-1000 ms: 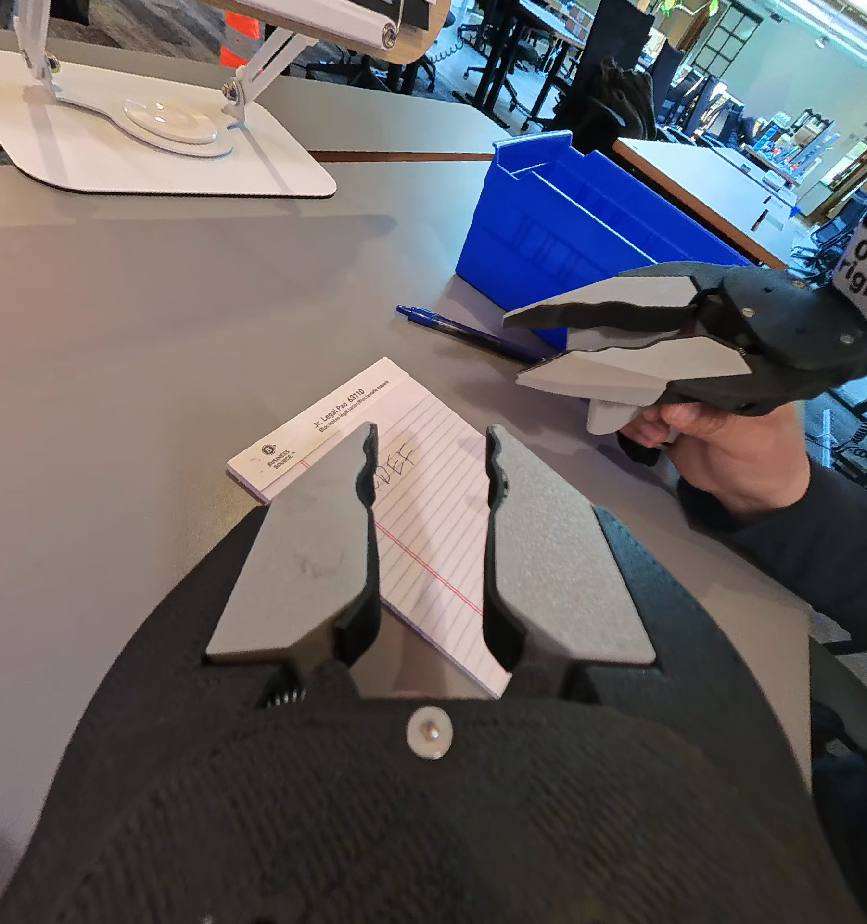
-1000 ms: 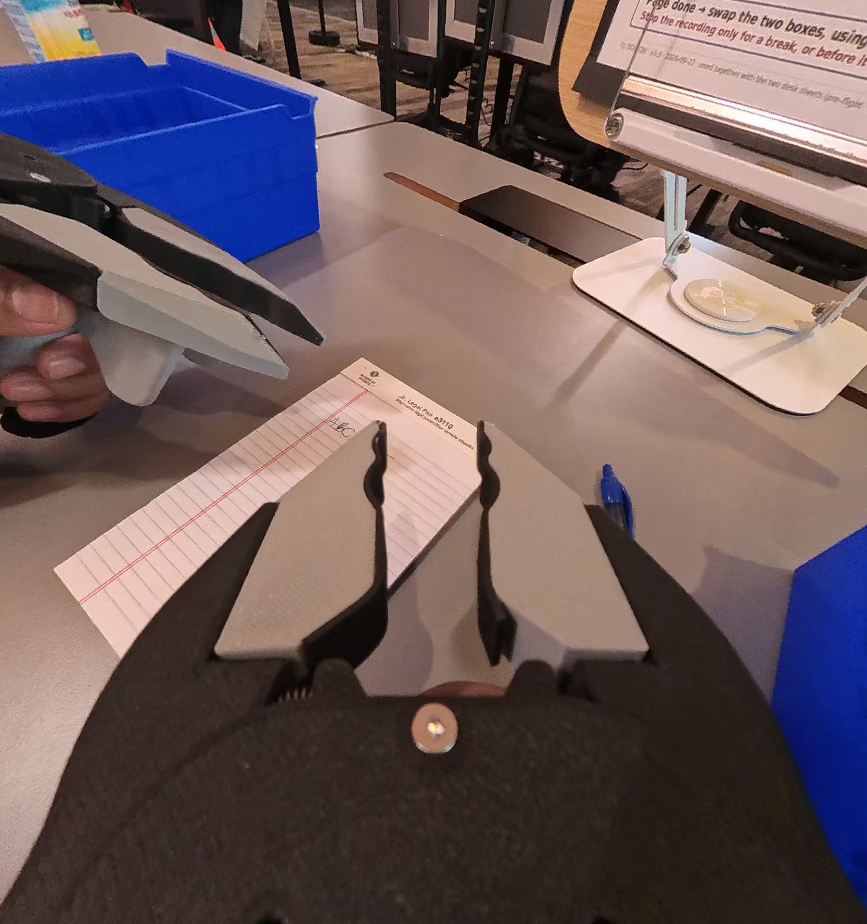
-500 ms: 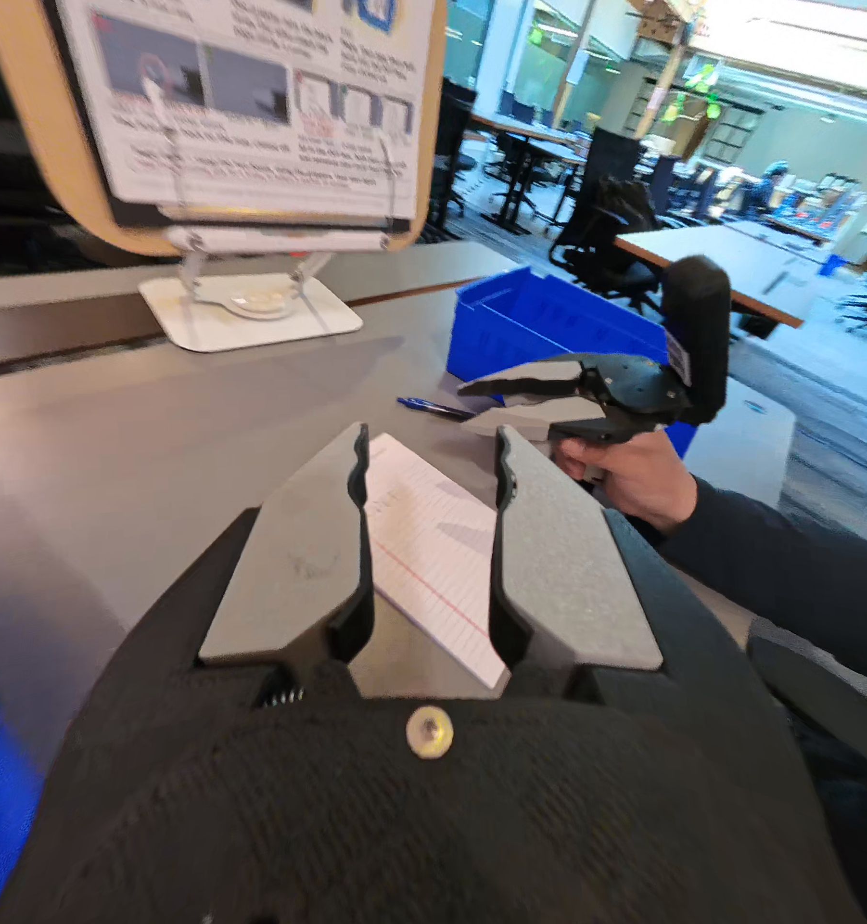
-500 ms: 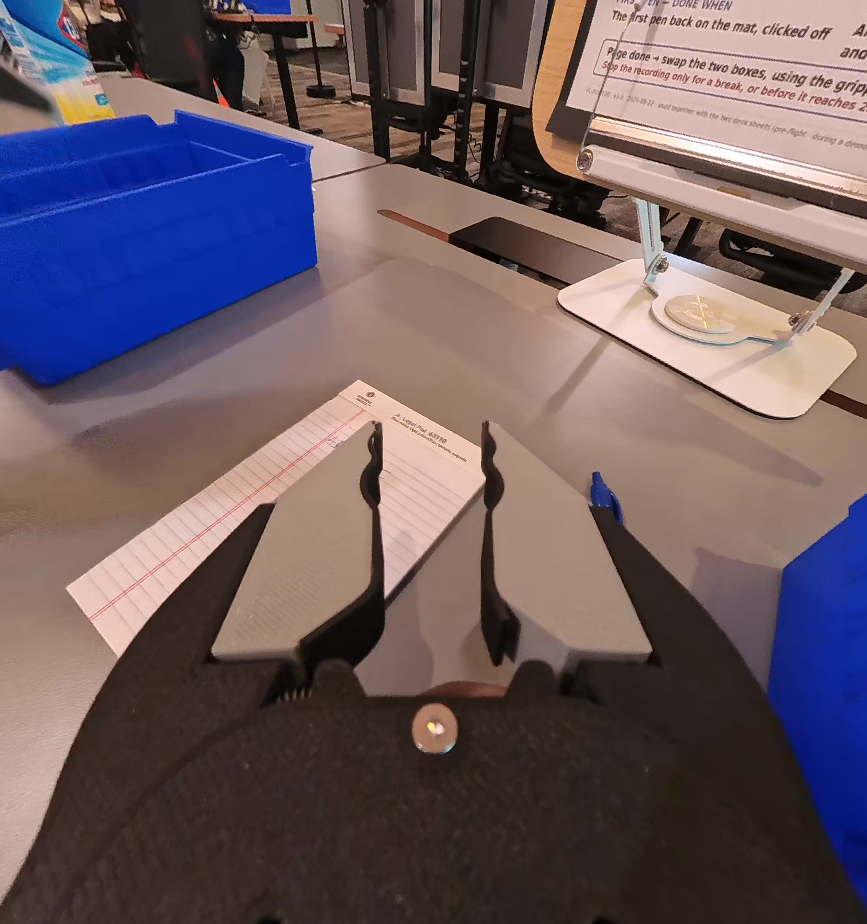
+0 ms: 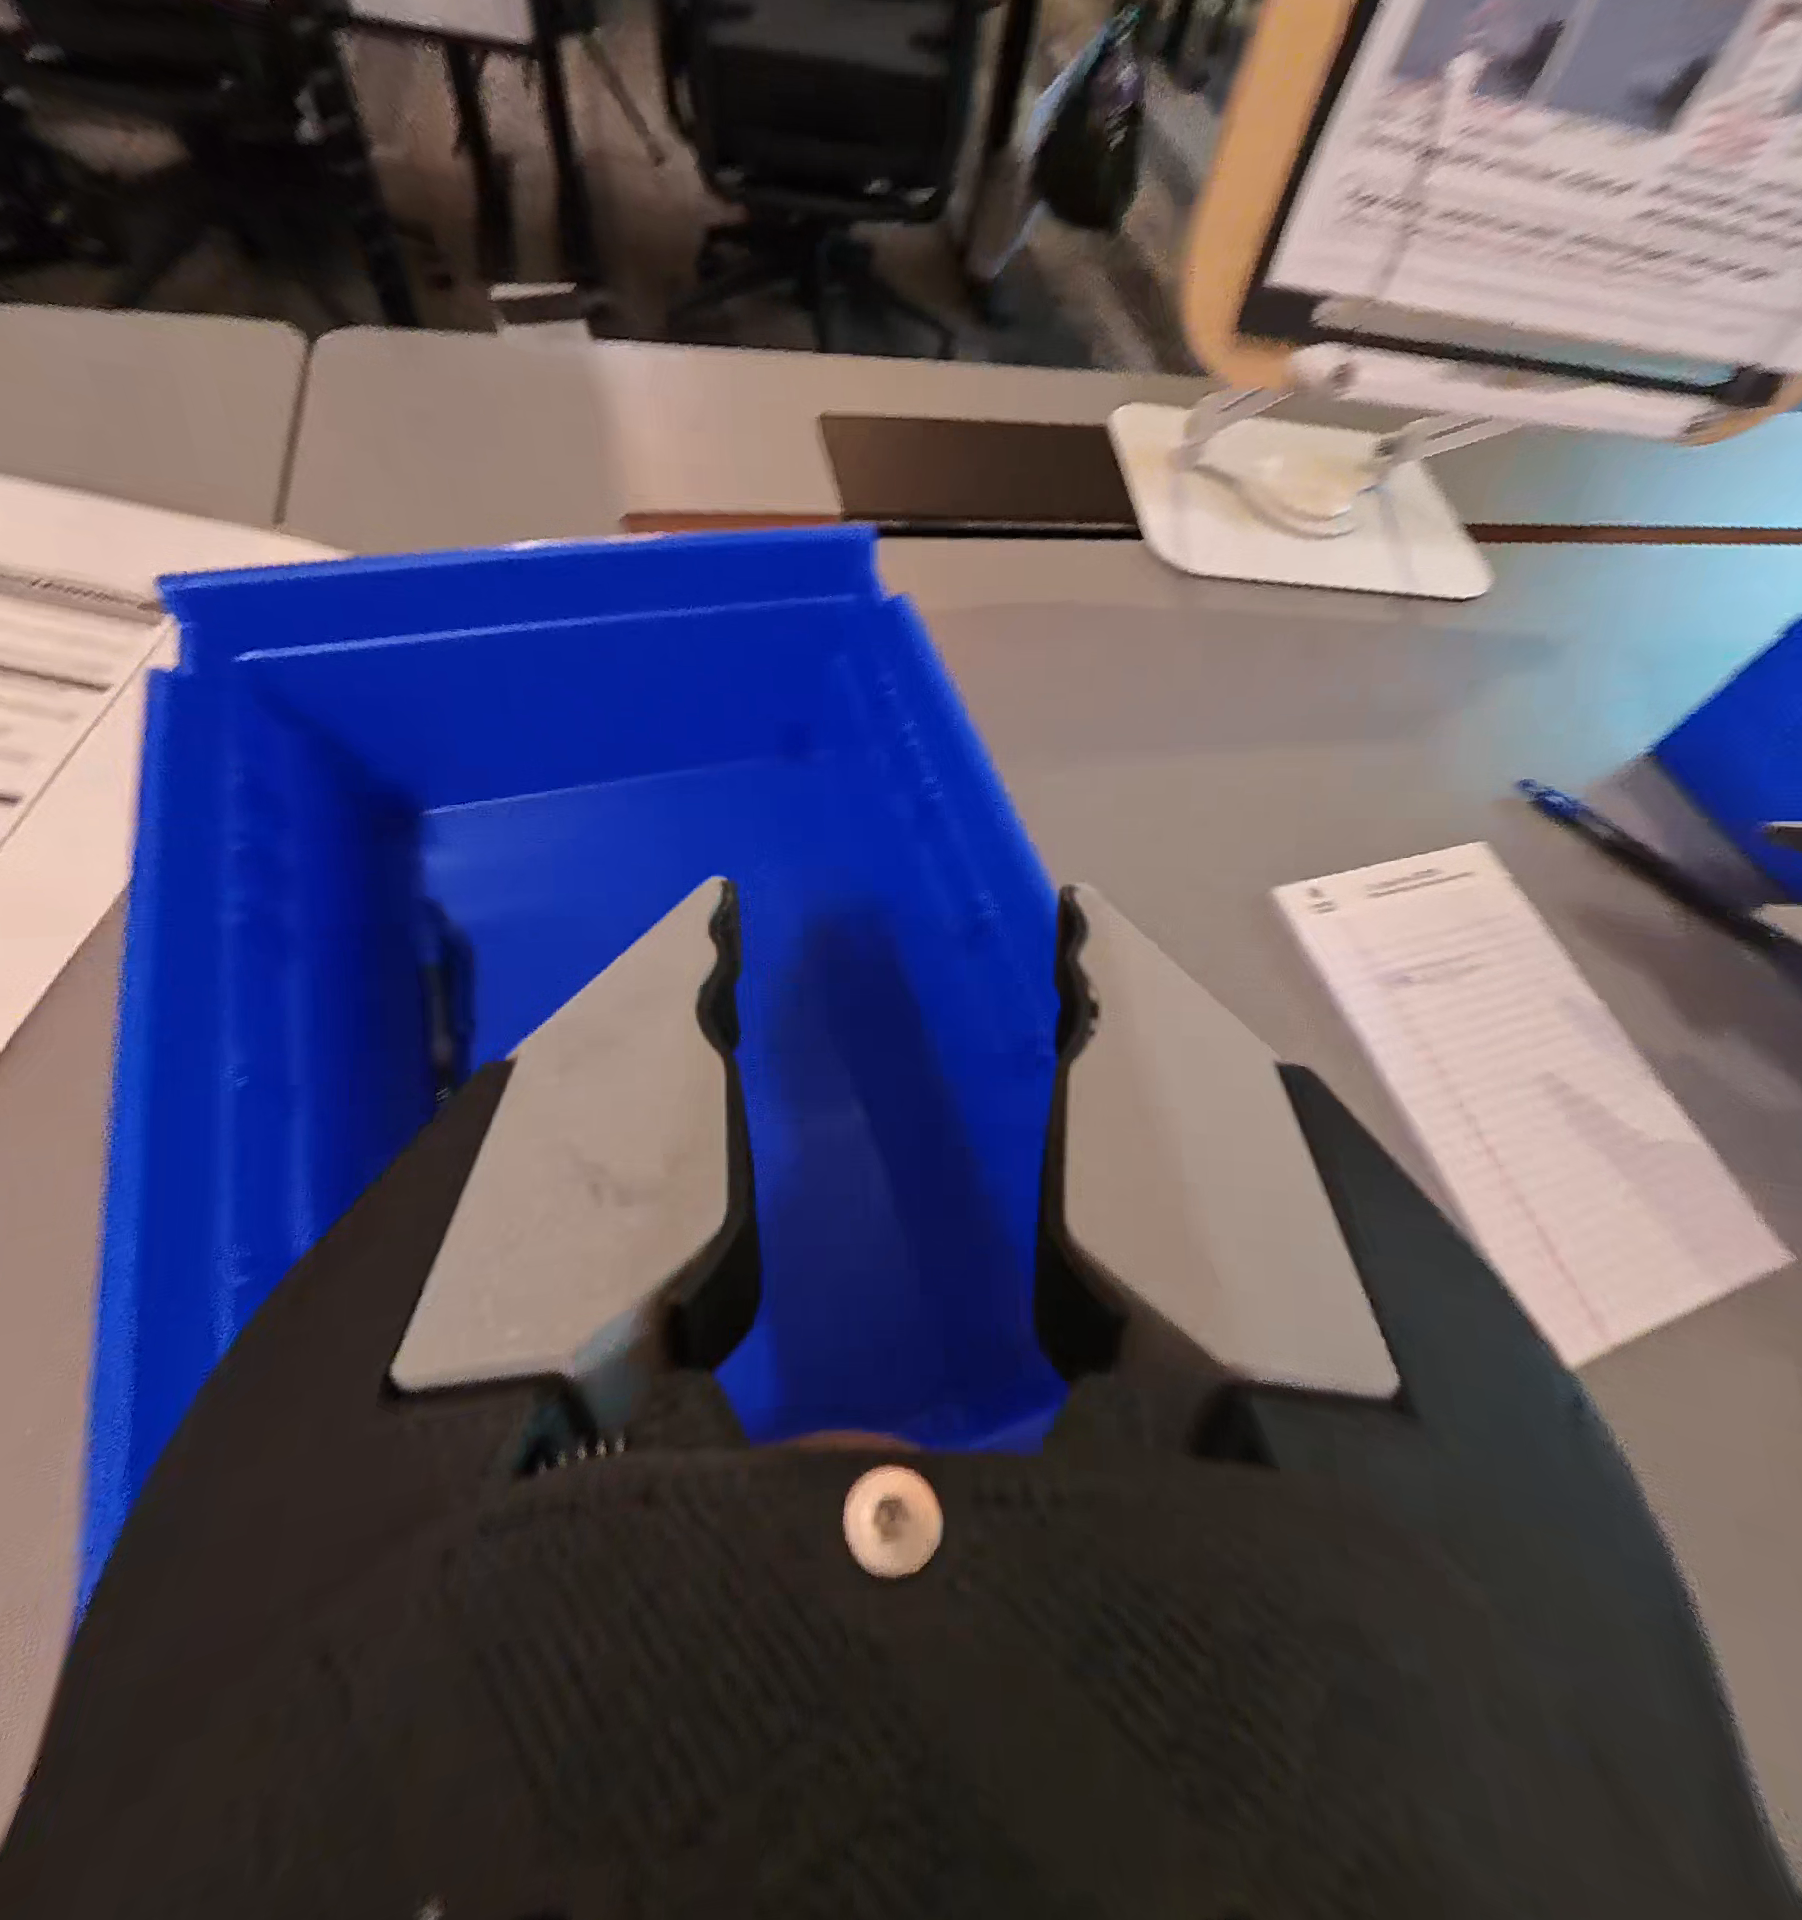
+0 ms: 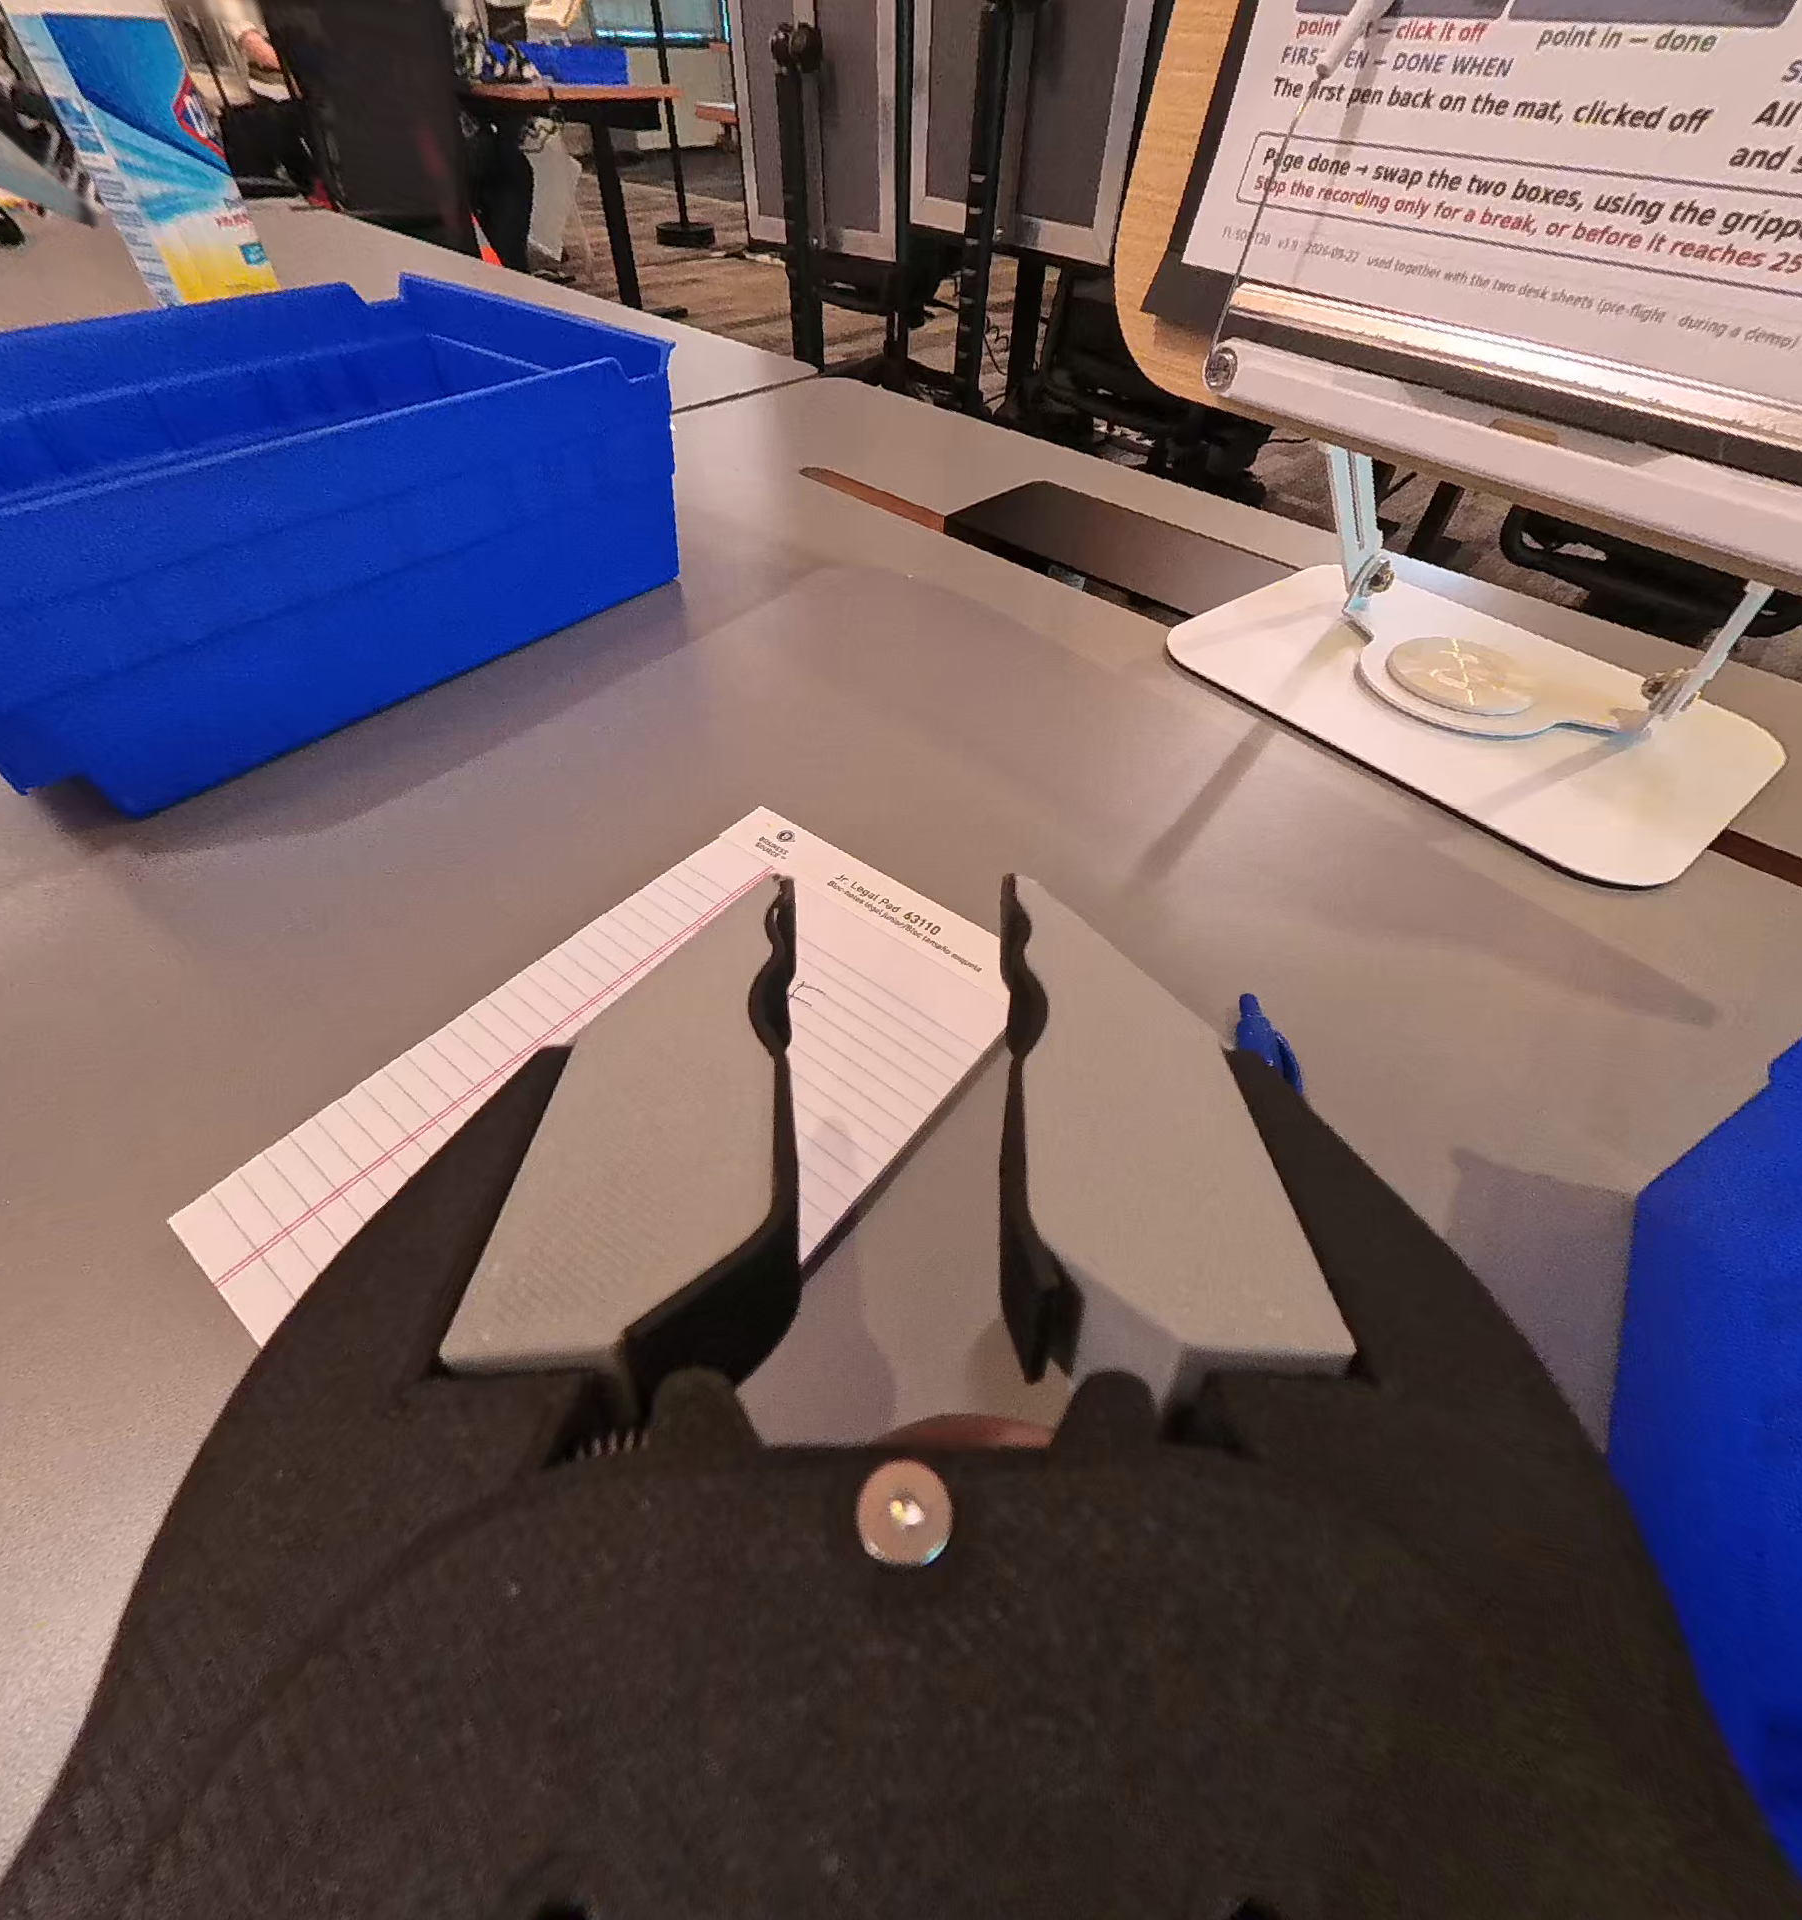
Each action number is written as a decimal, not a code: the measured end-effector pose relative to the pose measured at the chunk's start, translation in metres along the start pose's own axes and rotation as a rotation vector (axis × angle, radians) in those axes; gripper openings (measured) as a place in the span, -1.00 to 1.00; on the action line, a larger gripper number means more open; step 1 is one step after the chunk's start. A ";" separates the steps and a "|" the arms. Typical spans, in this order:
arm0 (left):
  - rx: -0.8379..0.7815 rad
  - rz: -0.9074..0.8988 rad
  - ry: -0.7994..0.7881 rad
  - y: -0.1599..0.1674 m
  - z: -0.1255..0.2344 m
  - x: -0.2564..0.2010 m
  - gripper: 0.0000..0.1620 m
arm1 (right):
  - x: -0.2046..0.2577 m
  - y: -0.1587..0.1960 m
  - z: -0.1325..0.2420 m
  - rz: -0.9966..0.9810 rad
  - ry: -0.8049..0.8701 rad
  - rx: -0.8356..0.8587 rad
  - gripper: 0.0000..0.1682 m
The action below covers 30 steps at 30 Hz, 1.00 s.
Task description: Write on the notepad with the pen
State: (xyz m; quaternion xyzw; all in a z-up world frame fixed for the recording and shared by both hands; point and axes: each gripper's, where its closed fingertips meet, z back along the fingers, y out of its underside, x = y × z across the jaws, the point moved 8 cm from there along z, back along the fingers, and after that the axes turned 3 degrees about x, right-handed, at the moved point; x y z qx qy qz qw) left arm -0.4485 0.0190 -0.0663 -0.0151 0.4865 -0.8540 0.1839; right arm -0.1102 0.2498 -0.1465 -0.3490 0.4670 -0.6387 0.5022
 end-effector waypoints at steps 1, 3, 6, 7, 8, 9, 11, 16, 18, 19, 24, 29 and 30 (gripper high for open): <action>0.020 0.007 -0.025 0.001 -0.002 0.008 -0.26 | 0.000 0.000 0.000 0.001 -0.001 0.002 -0.58; 0.072 0.013 -0.078 0.004 -0.007 0.022 -0.26 | 0.001 0.001 -0.001 0.005 -0.001 0.004 -0.58; 0.187 0.049 -0.159 0.008 -0.019 0.042 -0.27 | 0.001 0.001 -0.001 0.008 -0.004 0.007 -0.58; 0.218 0.049 -0.175 0.009 -0.023 0.046 -0.27 | 0.001 0.001 -0.001 0.009 -0.004 0.008 -0.58; 0.248 0.043 -0.200 0.010 -0.027 0.050 -0.27 | 0.001 0.001 -0.001 0.011 -0.003 0.009 -0.58; 0.277 0.031 -0.233 0.011 -0.031 0.054 -0.28 | 0.002 0.001 -0.001 0.013 -0.004 0.009 -0.59; 0.348 0.011 -0.279 0.017 -0.040 0.061 -0.30 | 0.002 0.000 -0.001 0.014 -0.005 0.007 -0.59; 0.473 -0.020 -0.372 0.037 -0.063 0.079 -0.29 | 0.002 0.001 -0.001 0.017 -0.004 0.006 -0.59; 0.520 -0.034 -0.409 0.046 -0.070 0.085 -0.30 | 0.002 0.000 0.000 0.017 -0.003 0.005 -0.59; 0.542 -0.045 -0.430 0.050 -0.073 0.087 -0.30 | 0.002 0.000 0.000 0.017 -0.004 0.003 -0.59; 0.621 -0.101 -0.536 0.063 -0.082 0.098 -0.35 | 0.003 -0.001 0.002 0.019 -0.006 -0.004 -0.59; 0.641 -0.093 -0.558 0.064 -0.086 0.101 -0.48 | 0.004 -0.002 0.002 0.024 -0.010 -0.006 -0.59; 0.647 -0.066 -0.538 0.064 -0.086 0.101 -0.51 | 0.004 -0.002 0.002 0.025 -0.010 -0.005 -0.59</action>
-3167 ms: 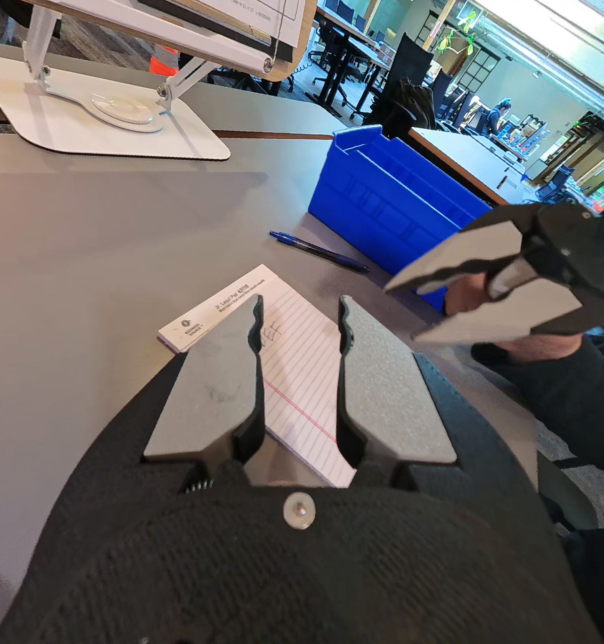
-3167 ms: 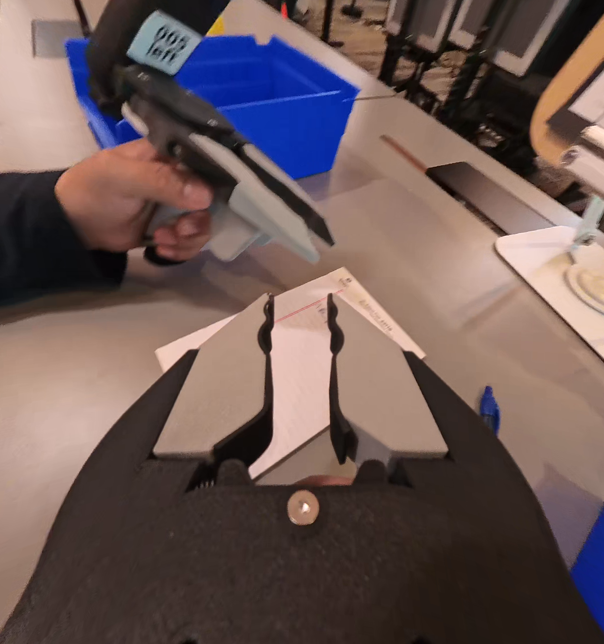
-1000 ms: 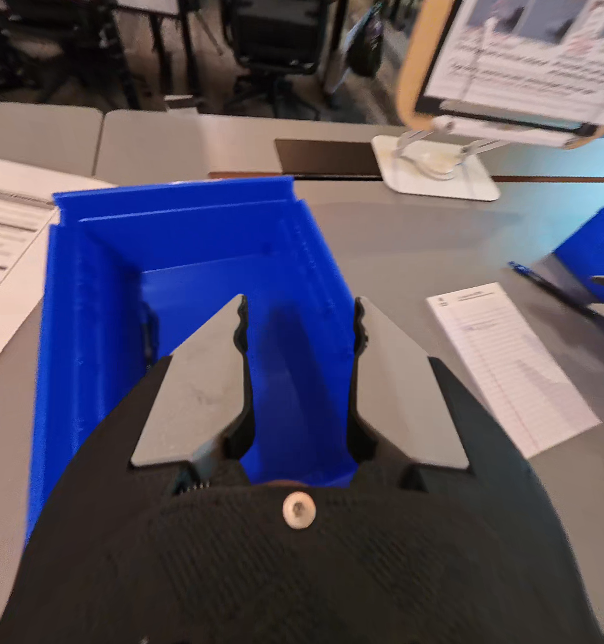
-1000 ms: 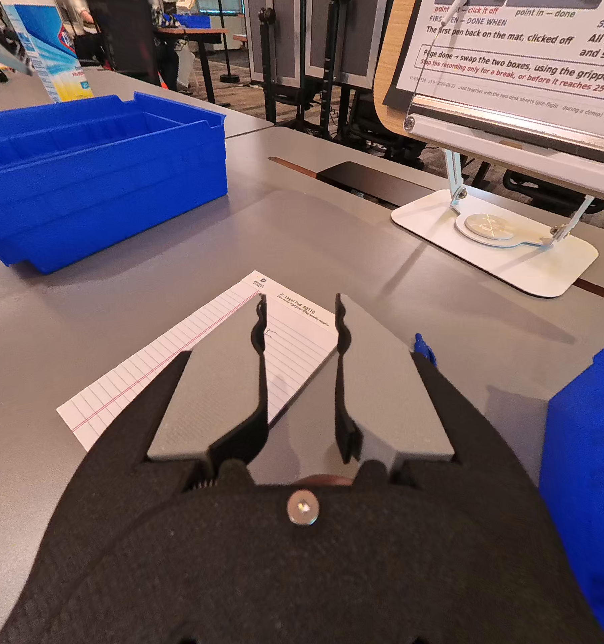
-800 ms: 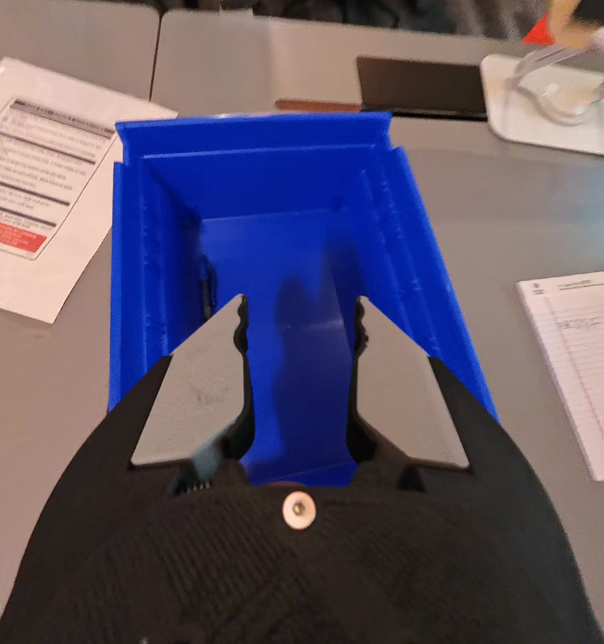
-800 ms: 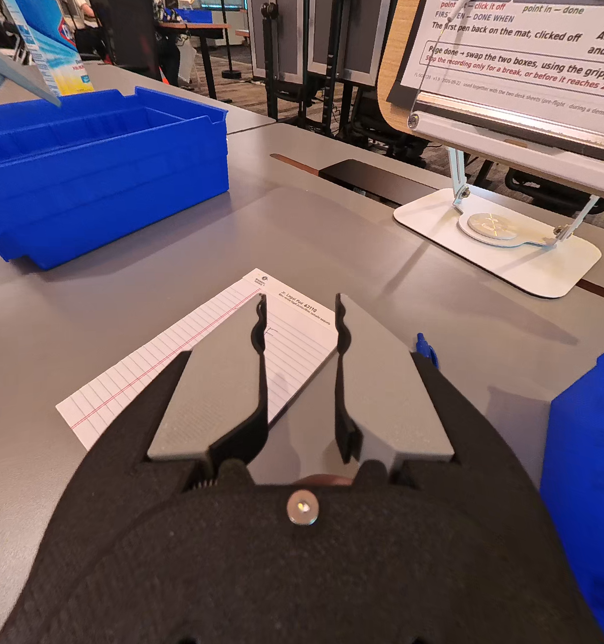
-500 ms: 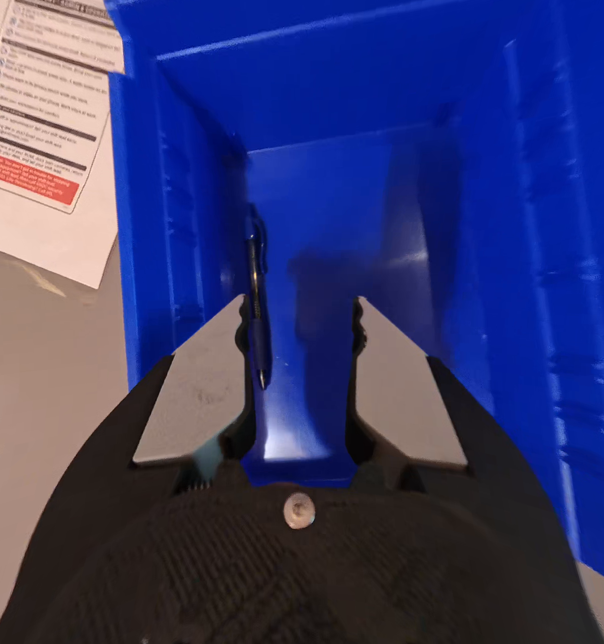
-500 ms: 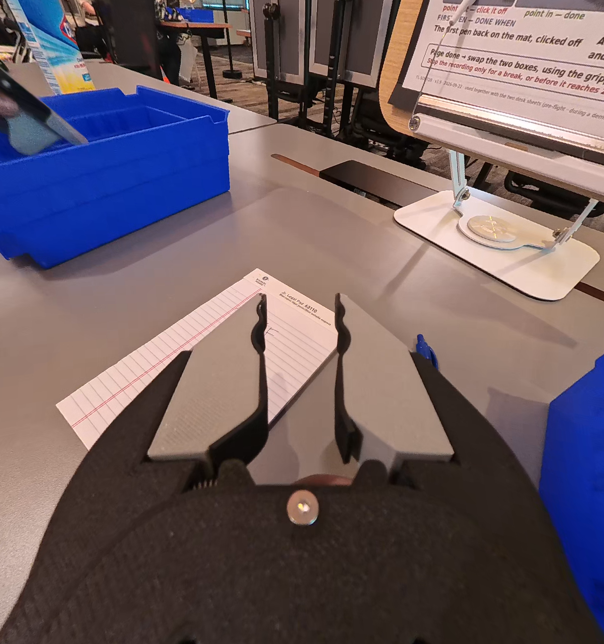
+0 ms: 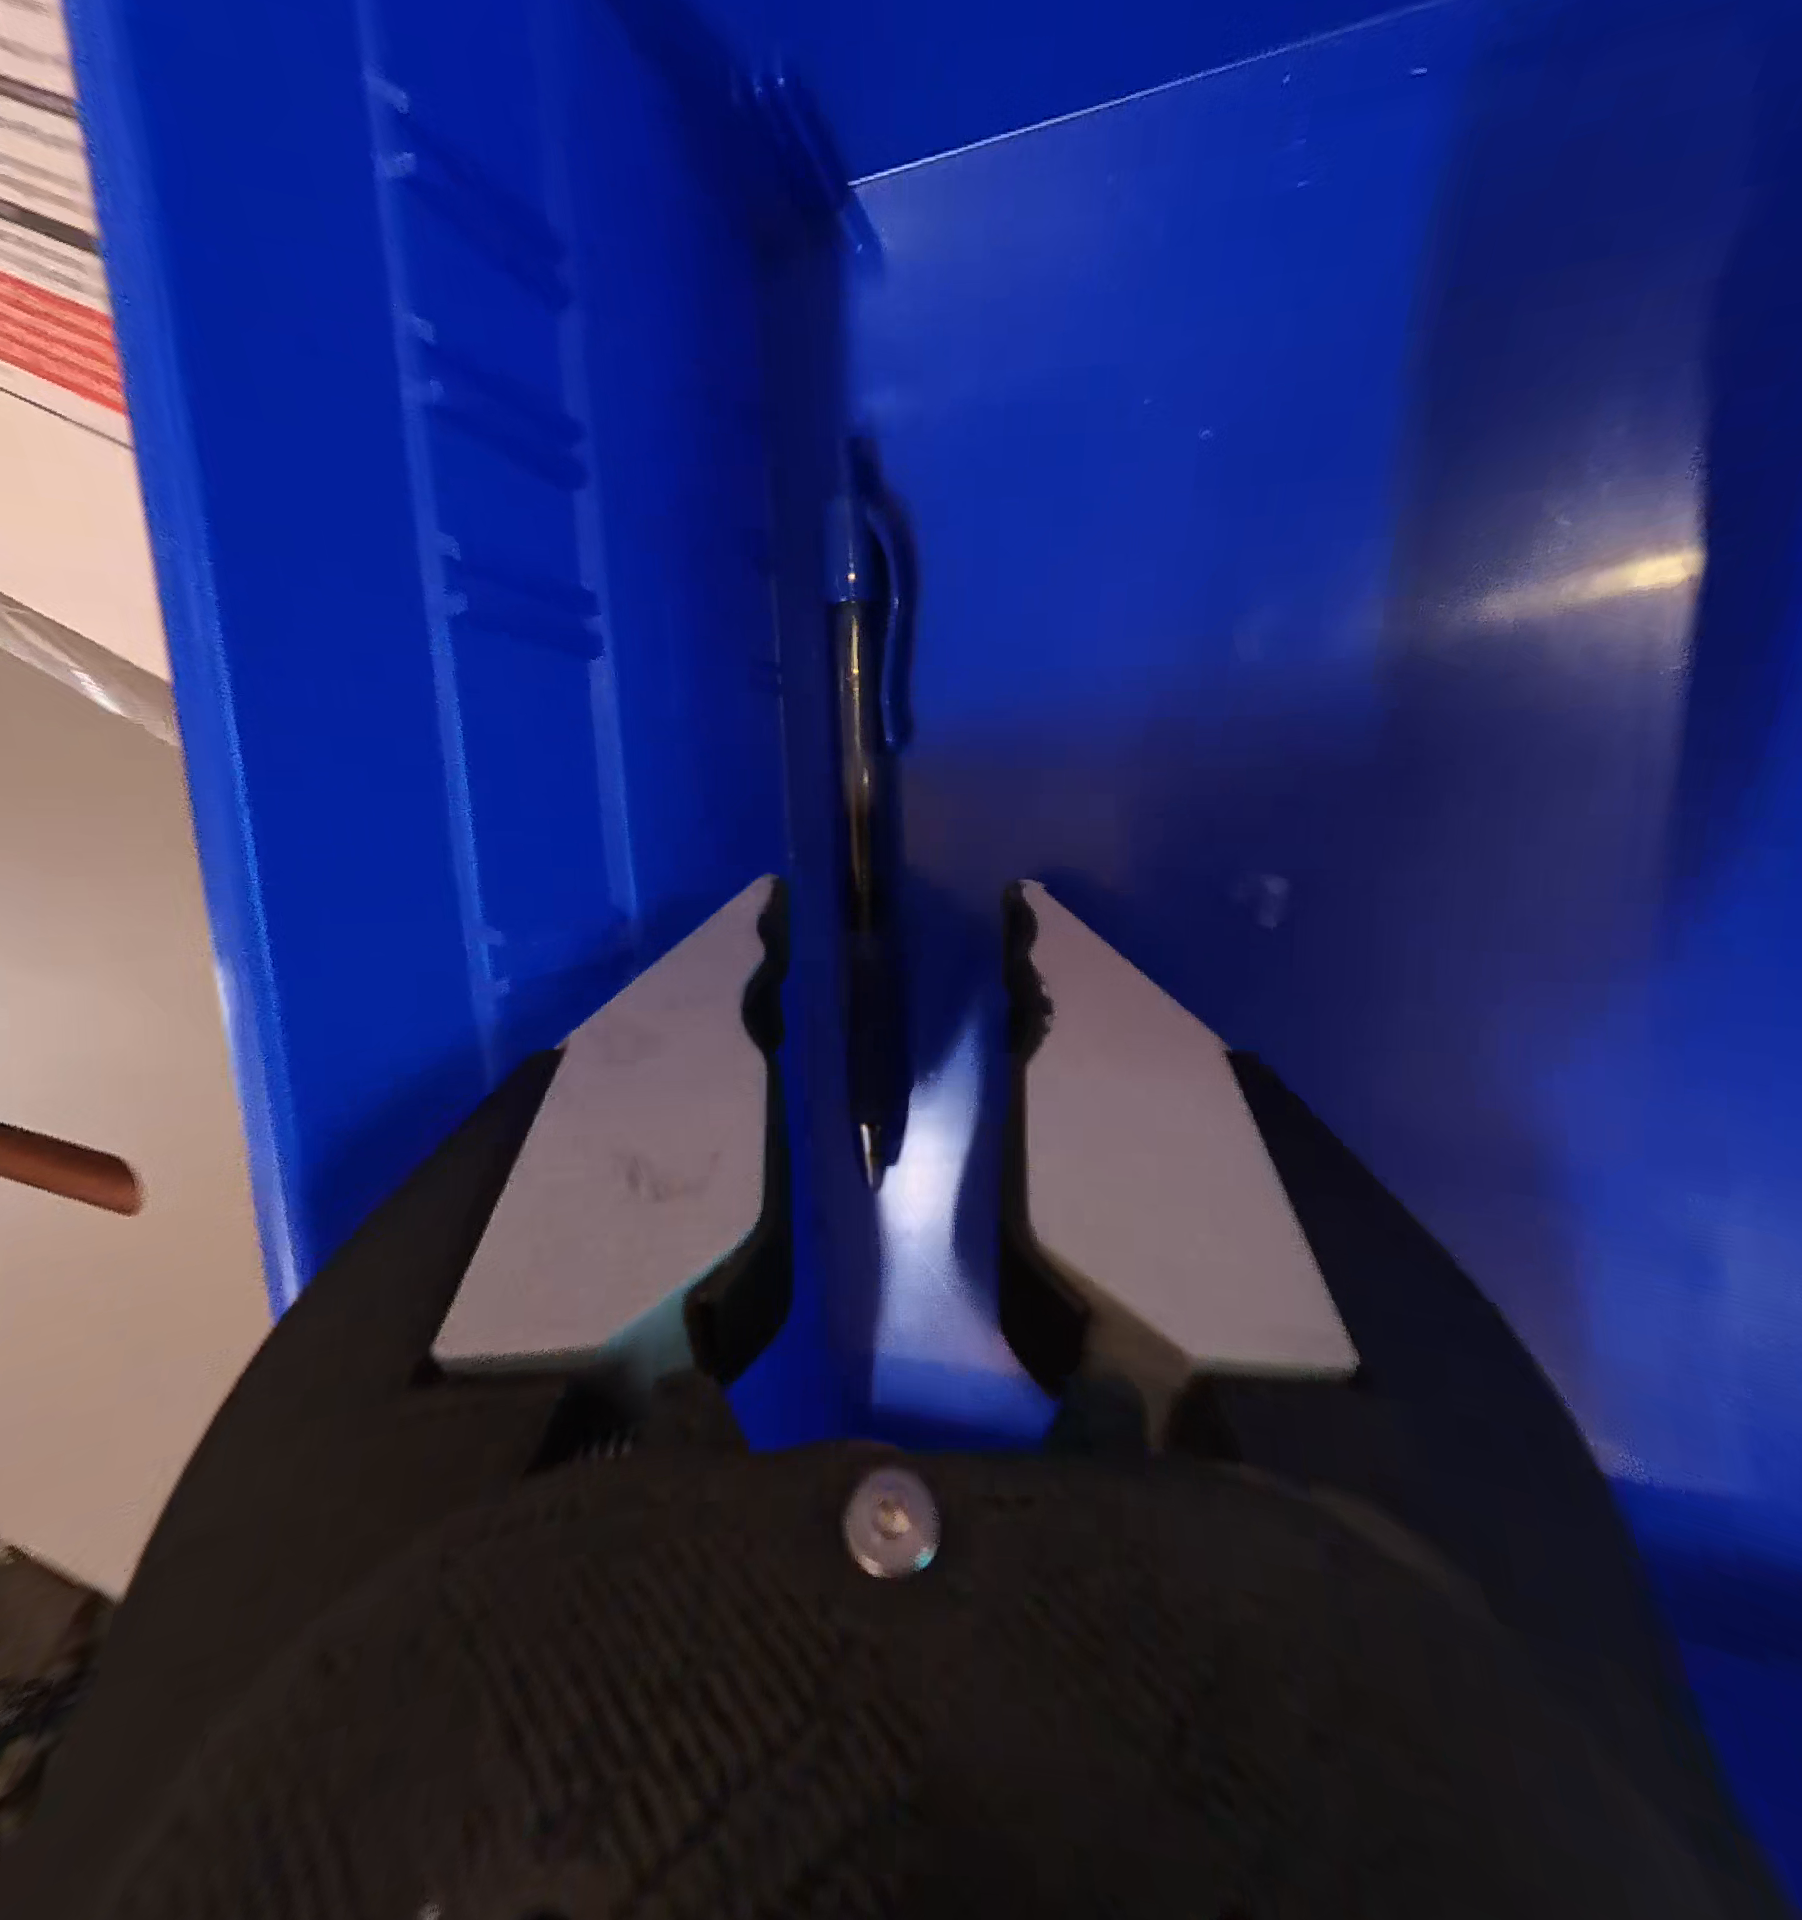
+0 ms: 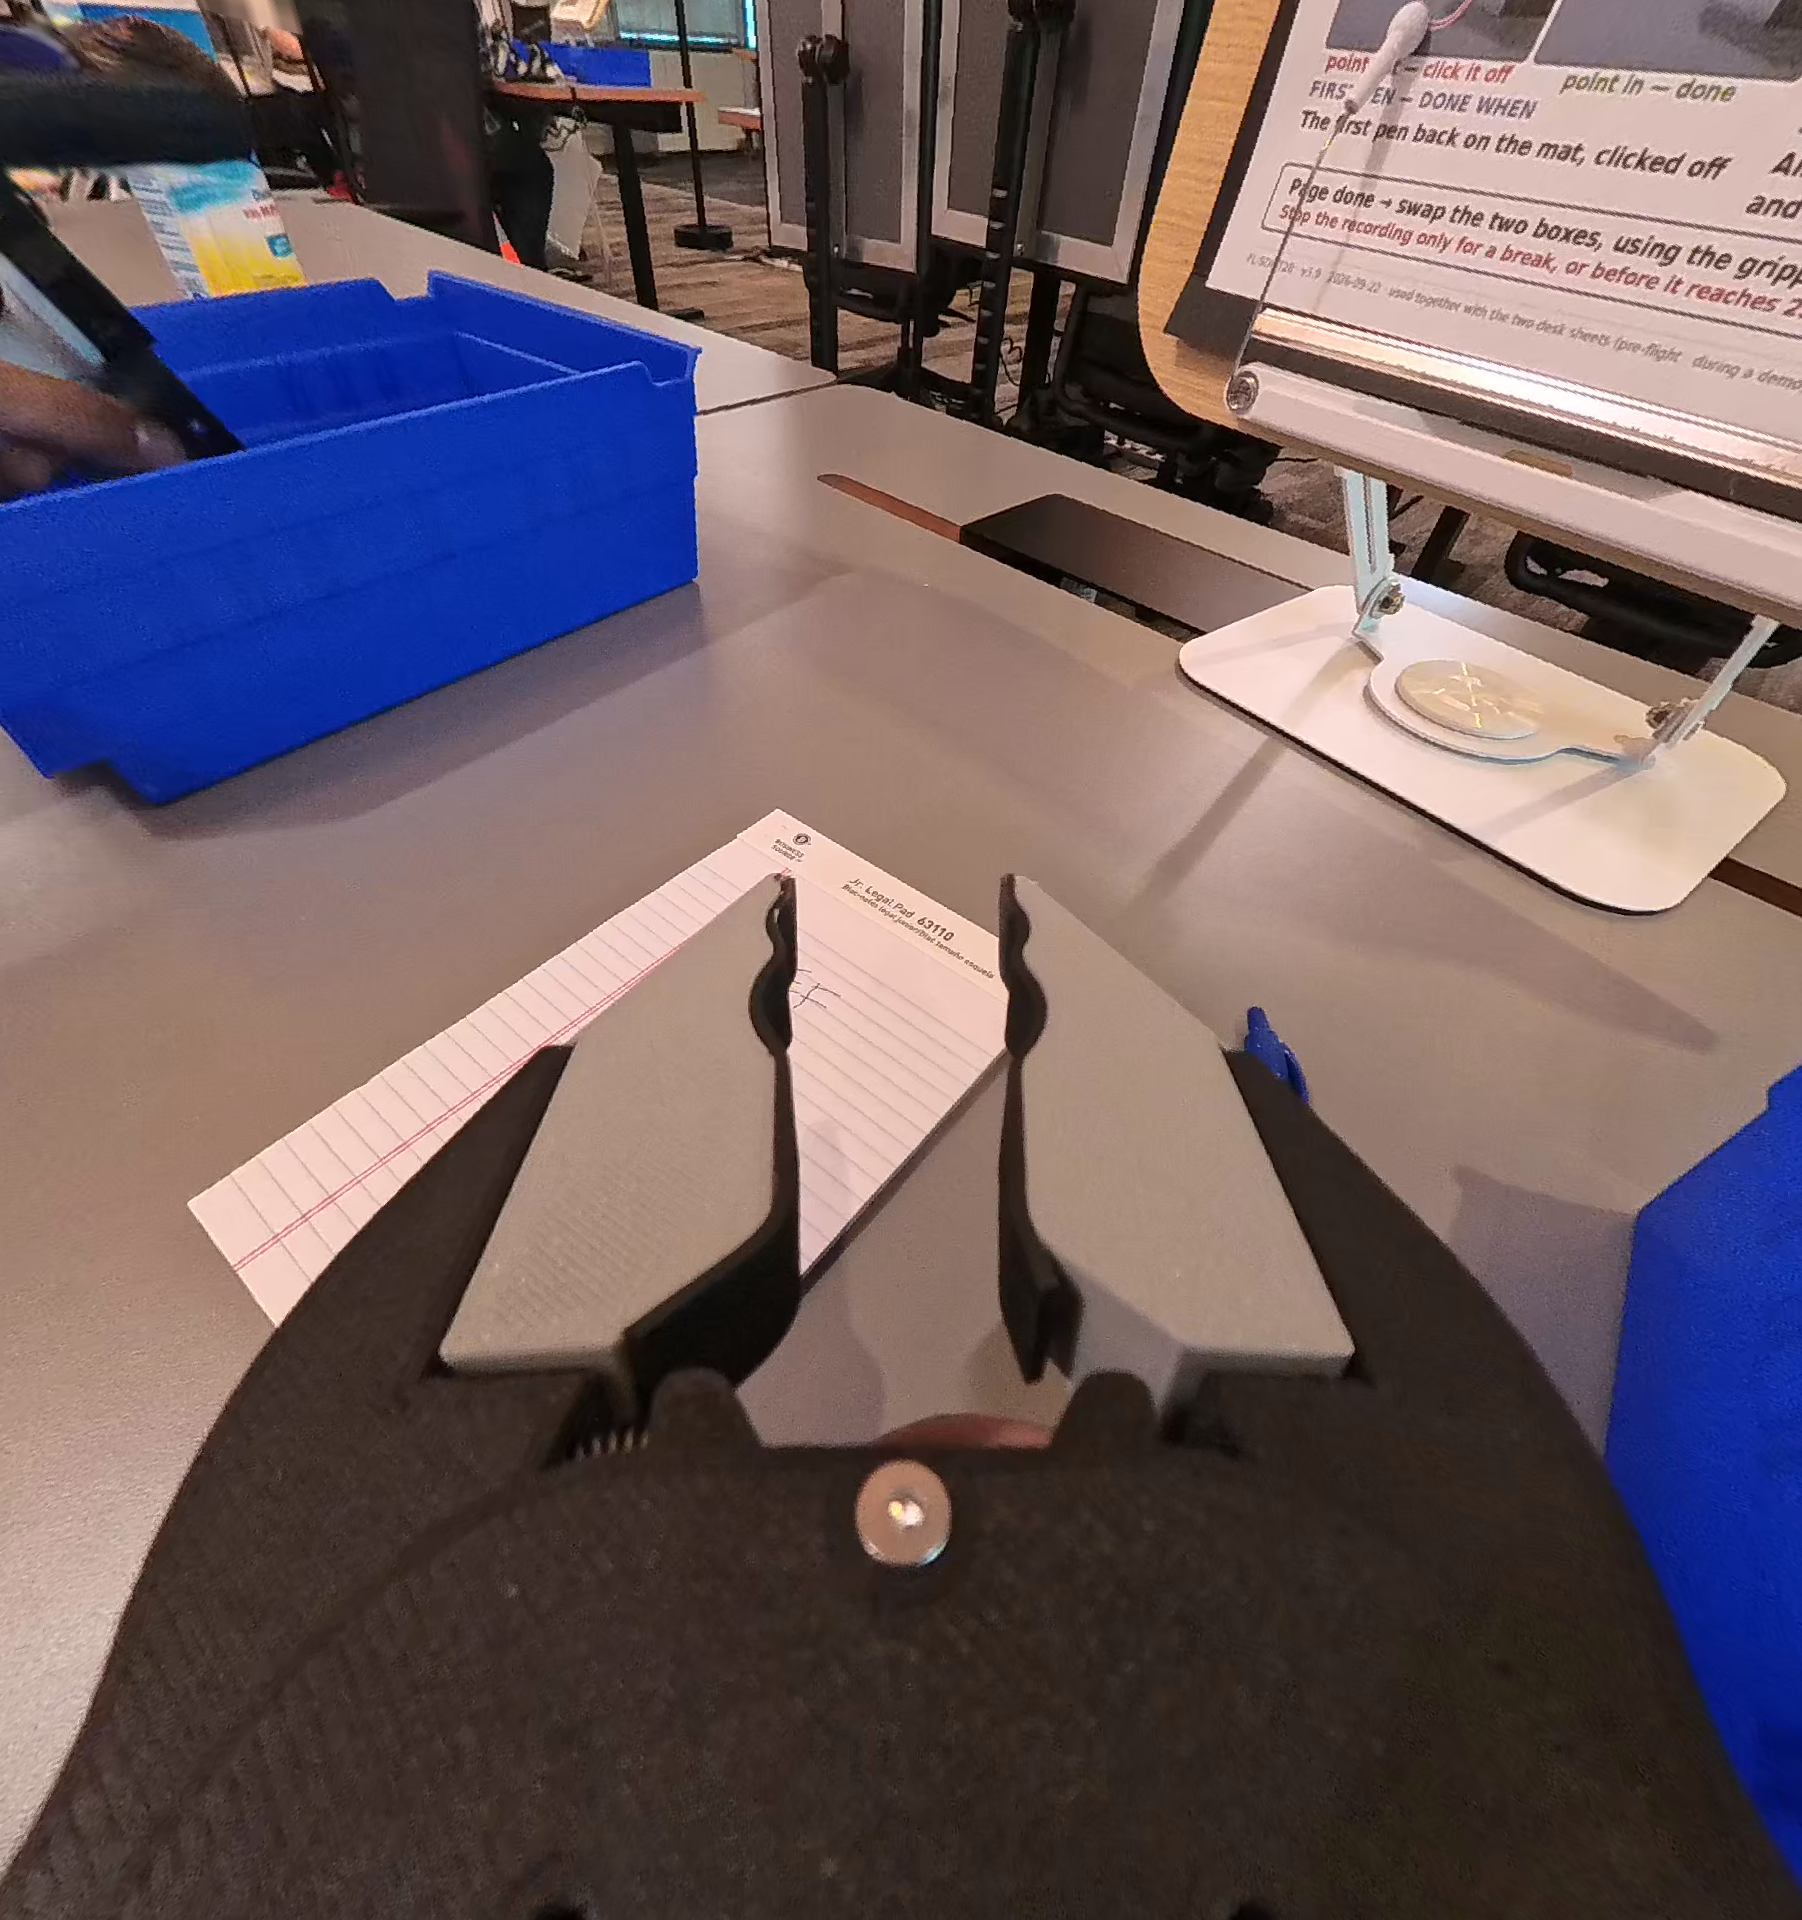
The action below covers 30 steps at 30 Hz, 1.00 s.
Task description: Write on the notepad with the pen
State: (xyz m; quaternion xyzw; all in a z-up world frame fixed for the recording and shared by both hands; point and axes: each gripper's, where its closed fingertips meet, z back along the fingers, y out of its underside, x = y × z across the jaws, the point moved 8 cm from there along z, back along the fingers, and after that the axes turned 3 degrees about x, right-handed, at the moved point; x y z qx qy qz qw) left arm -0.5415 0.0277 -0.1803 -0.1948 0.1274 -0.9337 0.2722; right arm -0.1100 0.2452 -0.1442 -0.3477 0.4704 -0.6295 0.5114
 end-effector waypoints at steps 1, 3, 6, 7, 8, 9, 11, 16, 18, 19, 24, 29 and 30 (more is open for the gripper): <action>0.009 0.019 0.042 0.000 0.000 0.000 -0.53 | 0.000 0.000 0.000 0.000 0.000 0.000 -0.59; 0.031 0.049 0.095 0.000 0.000 0.003 -0.36 | 0.000 -0.001 0.001 -0.001 0.000 -0.005 -0.59; 0.030 0.030 0.092 0.001 0.002 0.004 -0.39 | 0.000 -0.001 0.002 -0.005 -0.003 -0.011 -0.59; 0.029 0.021 0.084 0.001 0.002 0.004 -0.40 | 0.000 -0.002 0.002 -0.005 -0.003 -0.012 -0.59; 0.026 0.014 0.069 0.001 0.002 0.005 -0.44 | 0.000 -0.002 0.002 -0.003 -0.003 -0.013 -0.59; 0.017 0.009 0.052 0.001 0.002 0.005 -0.48 | 0.001 -0.002 0.002 -0.001 -0.003 -0.013 -0.59; -0.025 -0.005 0.013 -0.002 0.007 0.005 -0.45 | 0.001 -0.002 0.002 0.003 -0.002 -0.012 -0.59; -0.037 -0.031 -0.001 -0.007 0.012 0.002 -0.29 | 0.002 -0.001 0.001 0.003 -0.005 -0.008 -0.59; -0.014 -0.022 0.019 -0.007 0.007 0.004 -0.36 | 0.001 -0.002 0.002 0.004 -0.004 -0.008 -0.59; 0.000 -0.017 0.032 -0.005 0.004 0.004 -0.39 | 0.001 -0.002 0.002 0.003 -0.004 -0.010 -0.59; 0.002 0.030 0.129 0.000 -0.003 0.005 -0.54 | 0.001 -0.003 0.003 -0.003 -0.007 -0.017 -0.59; 0.028 0.057 0.295 0.006 -0.003 0.002 -0.26 | 0.003 -0.004 0.004 0.000 -0.014 -0.023 -0.60; 0.027 0.045 0.284 0.006 -0.002 0.002 -0.23 | 0.003 -0.004 0.004 0.001 -0.016 -0.024 -0.60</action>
